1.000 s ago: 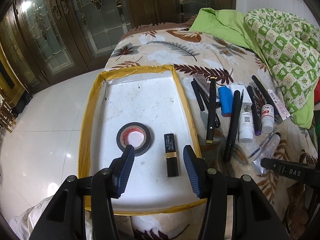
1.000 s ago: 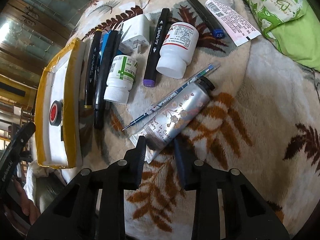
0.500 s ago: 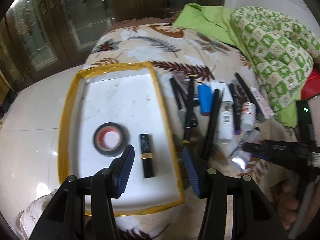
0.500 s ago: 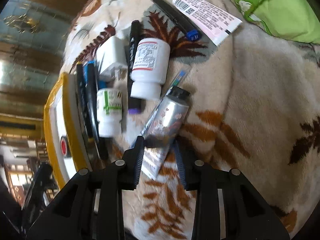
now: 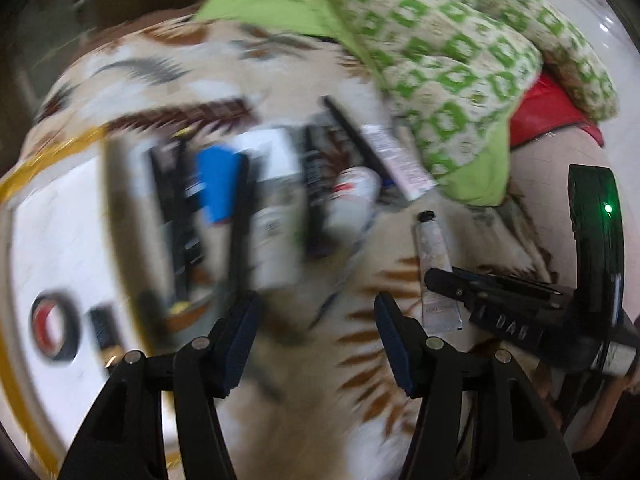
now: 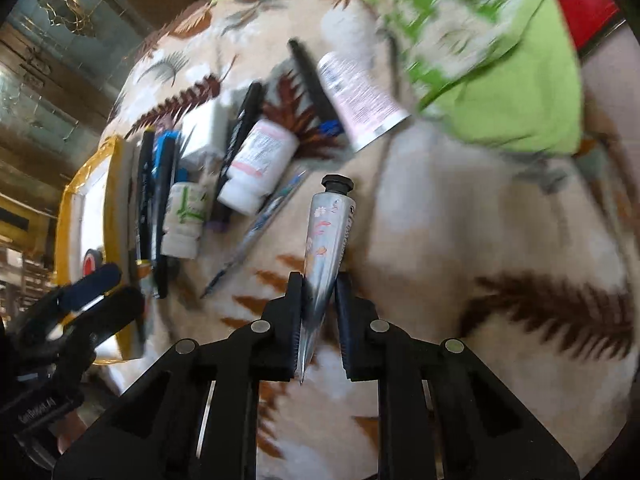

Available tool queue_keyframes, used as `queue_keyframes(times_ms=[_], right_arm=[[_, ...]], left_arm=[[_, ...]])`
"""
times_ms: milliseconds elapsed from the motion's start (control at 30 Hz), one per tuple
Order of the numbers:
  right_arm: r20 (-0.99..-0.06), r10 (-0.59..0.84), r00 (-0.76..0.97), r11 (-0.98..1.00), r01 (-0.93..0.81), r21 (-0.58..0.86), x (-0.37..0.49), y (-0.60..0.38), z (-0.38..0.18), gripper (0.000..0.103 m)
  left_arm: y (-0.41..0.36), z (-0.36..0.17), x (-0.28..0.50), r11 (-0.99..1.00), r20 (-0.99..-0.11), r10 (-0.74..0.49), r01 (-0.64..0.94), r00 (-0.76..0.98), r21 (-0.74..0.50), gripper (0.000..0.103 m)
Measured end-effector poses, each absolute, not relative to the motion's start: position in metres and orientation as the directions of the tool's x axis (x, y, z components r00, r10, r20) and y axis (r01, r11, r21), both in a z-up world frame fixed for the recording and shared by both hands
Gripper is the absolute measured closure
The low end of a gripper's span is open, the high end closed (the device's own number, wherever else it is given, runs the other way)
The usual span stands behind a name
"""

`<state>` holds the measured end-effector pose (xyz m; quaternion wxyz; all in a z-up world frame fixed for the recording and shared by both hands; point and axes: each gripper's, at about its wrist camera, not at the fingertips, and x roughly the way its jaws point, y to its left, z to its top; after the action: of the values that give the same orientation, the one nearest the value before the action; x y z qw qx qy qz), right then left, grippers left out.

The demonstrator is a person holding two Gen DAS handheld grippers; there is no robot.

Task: Organize objects
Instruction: 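Grasp the silver tube with the right tool while the left tool grasps the clear pen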

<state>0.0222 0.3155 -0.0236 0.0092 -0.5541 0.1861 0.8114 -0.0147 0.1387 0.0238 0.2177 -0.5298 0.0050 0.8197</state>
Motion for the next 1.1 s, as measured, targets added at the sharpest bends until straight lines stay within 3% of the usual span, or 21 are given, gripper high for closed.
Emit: queue_keyframes(times_ms=[67,200,267,333,467,533,600,767,900,1100], right_arm=[[-0.906,-0.154,-0.393,-0.941,-0.221,0.256,0.019,0.32,-0.024,0.088],[-0.903,-0.21,-0.375,-0.914,-0.252,0.317,0.02,0.335,-0.036,0.088],[-0.899,-0.214,-0.381,-0.913,-0.25,0.323,0.022,0.337,-0.038,0.088],[-0.893,-0.225,-0.389,-0.907,-0.252,0.338,0.021,0.336,-0.04,0.088],[-0.886,-0.247,-0.392,-0.895,-0.258,0.364,0.018,0.334,-0.043,0.088],[-0.886,-0.25,-0.389,-0.892,-0.263,0.367,0.015,0.332,-0.045,0.088],[-0.885,-0.264,-0.384,-0.881,-0.278,0.383,0.014,0.334,-0.049,0.087],[-0.892,-0.254,-0.374,-0.915,-0.205,0.347,0.01,0.327,-0.048,0.088],[-0.862,-0.32,-0.394,-0.871,-0.235,0.431,0.016,0.334,-0.042,0.088],[-0.815,-0.348,-0.462,-0.883,-0.13,0.451,0.022,0.309,-0.001,0.088]], left_arm=[[0.155,0.015,-0.024,-0.88,-0.863,0.384,-0.414,-0.329,-0.234,0.044],[0.167,-0.005,-0.04,-0.854,-0.872,0.414,-0.444,-0.261,-0.272,0.045],[0.171,-0.016,-0.047,-0.852,-0.88,0.416,-0.437,-0.23,-0.288,0.057],[0.178,-0.031,-0.052,-0.868,-0.91,0.36,-0.432,-0.207,-0.246,0.08],[0.188,-0.038,-0.055,-0.881,-0.913,0.331,-0.425,-0.239,-0.208,0.081],[0.194,-0.038,-0.05,-0.886,-0.917,0.287,-0.441,-0.276,-0.144,0.09],[0.196,-0.037,-0.042,-0.879,-0.917,0.268,-0.465,-0.295,-0.107,0.092],[0.172,-0.027,-0.02,-0.88,-0.909,0.329,-0.433,-0.255,-0.197,0.096],[0.151,-0.015,-0.002,-0.886,-0.894,0.365,-0.393,-0.26,-0.247,0.096],[0.108,0.02,0.004,-0.891,-0.854,0.418,-0.322,-0.31,-0.319,0.096]])
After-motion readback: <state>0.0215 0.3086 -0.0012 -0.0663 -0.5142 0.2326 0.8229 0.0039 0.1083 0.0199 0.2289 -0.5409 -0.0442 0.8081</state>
